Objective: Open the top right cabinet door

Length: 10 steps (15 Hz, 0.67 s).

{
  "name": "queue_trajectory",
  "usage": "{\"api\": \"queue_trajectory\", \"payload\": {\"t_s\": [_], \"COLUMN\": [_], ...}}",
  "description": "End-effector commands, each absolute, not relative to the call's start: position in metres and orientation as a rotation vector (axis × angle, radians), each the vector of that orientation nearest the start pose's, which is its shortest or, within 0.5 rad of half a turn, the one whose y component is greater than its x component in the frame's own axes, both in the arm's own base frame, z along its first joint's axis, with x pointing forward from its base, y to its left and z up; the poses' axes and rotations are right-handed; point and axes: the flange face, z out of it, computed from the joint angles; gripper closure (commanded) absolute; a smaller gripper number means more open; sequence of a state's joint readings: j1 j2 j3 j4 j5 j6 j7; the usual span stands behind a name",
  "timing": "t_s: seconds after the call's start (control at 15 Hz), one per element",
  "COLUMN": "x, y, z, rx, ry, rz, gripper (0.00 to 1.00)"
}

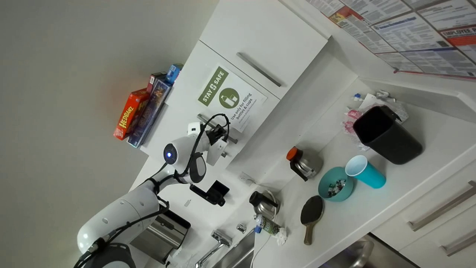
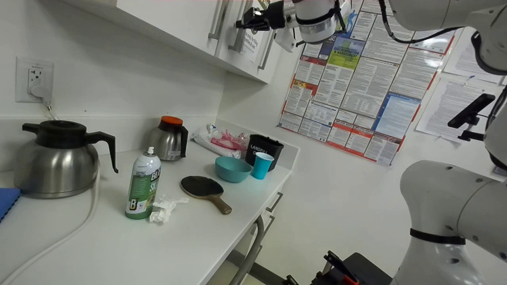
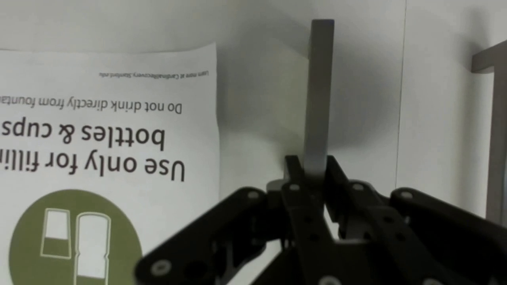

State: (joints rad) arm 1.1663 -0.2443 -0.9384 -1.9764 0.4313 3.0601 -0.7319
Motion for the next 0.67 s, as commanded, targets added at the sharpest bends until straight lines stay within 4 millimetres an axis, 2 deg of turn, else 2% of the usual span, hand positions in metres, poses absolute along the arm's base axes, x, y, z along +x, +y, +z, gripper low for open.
{"api": "queue_trajectory", "payload": {"t_s": [0.0, 0.4, 0.6], "x": [0.533, 0.481, 0.461], "y": [-0.008, -0.063, -0.098], "z": [0.664, 0.665, 0.664], "rx": [-2.384, -2.343, -2.315], "ry": [-0.513, -0.573, -0.615], "rz": [-1.730, -1.592, -1.540], "gripper": [0.96, 0.96, 0.96]}}
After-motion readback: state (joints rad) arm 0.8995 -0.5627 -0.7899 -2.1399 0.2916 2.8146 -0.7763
